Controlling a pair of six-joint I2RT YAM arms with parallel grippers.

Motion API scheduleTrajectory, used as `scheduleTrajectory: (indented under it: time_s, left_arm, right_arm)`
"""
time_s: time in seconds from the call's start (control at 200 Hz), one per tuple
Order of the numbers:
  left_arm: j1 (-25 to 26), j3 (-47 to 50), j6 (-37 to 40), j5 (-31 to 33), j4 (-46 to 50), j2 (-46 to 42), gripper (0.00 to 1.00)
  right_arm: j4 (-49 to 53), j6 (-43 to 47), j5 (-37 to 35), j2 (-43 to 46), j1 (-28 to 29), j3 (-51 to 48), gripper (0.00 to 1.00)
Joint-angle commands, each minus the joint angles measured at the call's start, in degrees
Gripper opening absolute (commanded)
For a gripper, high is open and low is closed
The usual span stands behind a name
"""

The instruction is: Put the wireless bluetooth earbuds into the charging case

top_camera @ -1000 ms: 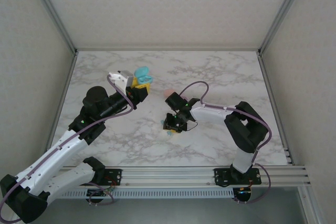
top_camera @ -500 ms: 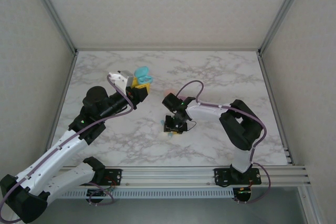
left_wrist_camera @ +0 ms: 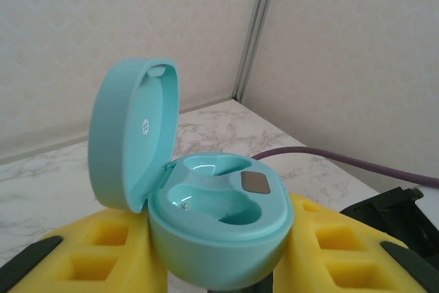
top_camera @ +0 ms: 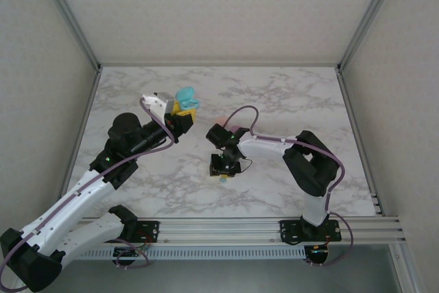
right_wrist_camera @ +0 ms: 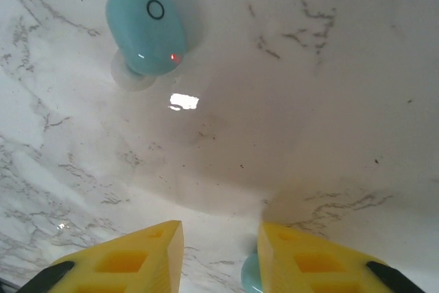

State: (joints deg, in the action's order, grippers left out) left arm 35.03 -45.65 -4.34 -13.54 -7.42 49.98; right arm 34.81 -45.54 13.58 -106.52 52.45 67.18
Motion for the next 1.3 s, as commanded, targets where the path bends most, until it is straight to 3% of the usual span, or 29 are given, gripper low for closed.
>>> scheduleTrajectory:
  time_s: [0.0,0.701,1.296]
  left_arm:
    - [-0.3,-1.1,0.3,0.2,-0.9,-1.0,0.31]
    - [-0.3,-1.3,-0.2,-0.2,-1.4,-0.2,0.31]
    - [-0.3,-1.0,-0.2,0.3,-1.3,-0.6,0.31]
  right_arm:
    - [5.1,1.4,-3.5,1.7,0.5,1.5,0.37]
    - [4.4,3.6,4.3,0.3,2.0,0.9,0.35]
    - [15.1,12.4,-2.7,-3.5,4.8,9.5,0.36]
